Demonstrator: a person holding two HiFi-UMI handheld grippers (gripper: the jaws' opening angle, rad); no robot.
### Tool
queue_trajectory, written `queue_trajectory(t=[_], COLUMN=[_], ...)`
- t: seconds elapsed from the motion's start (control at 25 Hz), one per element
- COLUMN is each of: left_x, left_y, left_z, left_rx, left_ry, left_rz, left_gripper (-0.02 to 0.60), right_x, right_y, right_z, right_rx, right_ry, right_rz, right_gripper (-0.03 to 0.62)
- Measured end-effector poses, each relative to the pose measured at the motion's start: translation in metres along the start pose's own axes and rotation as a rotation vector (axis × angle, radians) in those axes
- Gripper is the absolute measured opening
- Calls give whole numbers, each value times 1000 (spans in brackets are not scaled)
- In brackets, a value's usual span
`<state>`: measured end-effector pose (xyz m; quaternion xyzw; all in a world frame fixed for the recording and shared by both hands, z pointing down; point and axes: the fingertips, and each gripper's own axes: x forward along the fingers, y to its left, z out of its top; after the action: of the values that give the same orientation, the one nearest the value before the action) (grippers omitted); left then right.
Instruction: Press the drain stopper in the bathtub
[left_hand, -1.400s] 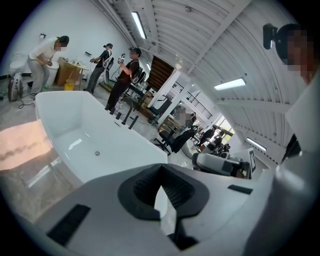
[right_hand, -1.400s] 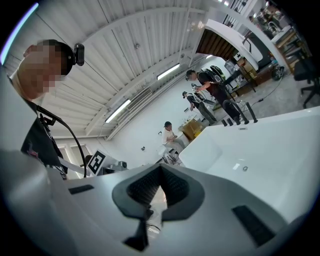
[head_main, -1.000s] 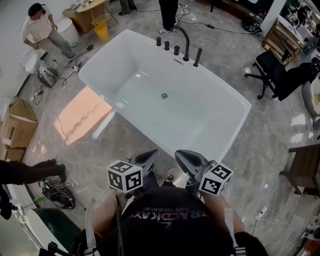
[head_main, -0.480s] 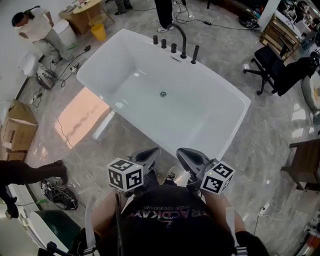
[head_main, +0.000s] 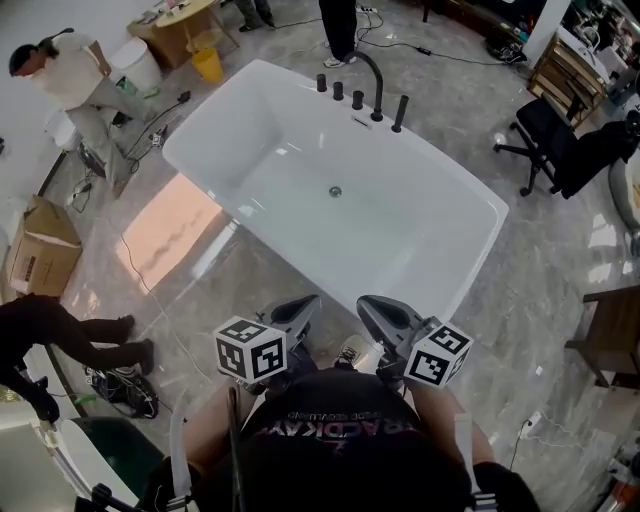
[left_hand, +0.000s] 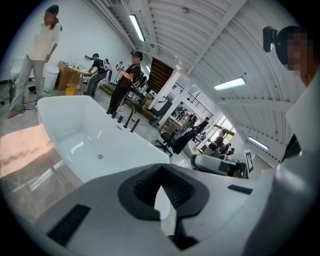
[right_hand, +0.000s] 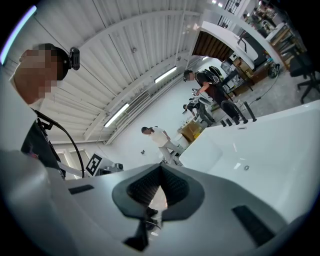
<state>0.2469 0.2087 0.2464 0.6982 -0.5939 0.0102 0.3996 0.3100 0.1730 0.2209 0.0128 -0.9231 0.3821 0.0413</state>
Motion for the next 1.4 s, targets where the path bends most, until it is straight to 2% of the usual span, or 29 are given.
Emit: queue_trajectory(t=[0.2, 0.48, 1.0, 1.4], left_x=[-11, -22, -58, -78], left_y=[16, 42, 114, 156], left_z=[10, 28, 58, 66], left_rx=[-13, 0, -1, 11], left_ry=[-7, 14, 28, 52], left_rz=[-4, -49, -106, -134], left_gripper=[3, 3, 3, 3], right_x=[16, 45, 122, 167], right_y=[5, 11, 30, 40], right_z=[5, 7, 3, 0], right_rx=[0, 12, 5, 14], right_ry=[-11, -42, -83, -124], right_rz=[-14, -67, -143, -180], right_gripper=[12, 12, 12, 12])
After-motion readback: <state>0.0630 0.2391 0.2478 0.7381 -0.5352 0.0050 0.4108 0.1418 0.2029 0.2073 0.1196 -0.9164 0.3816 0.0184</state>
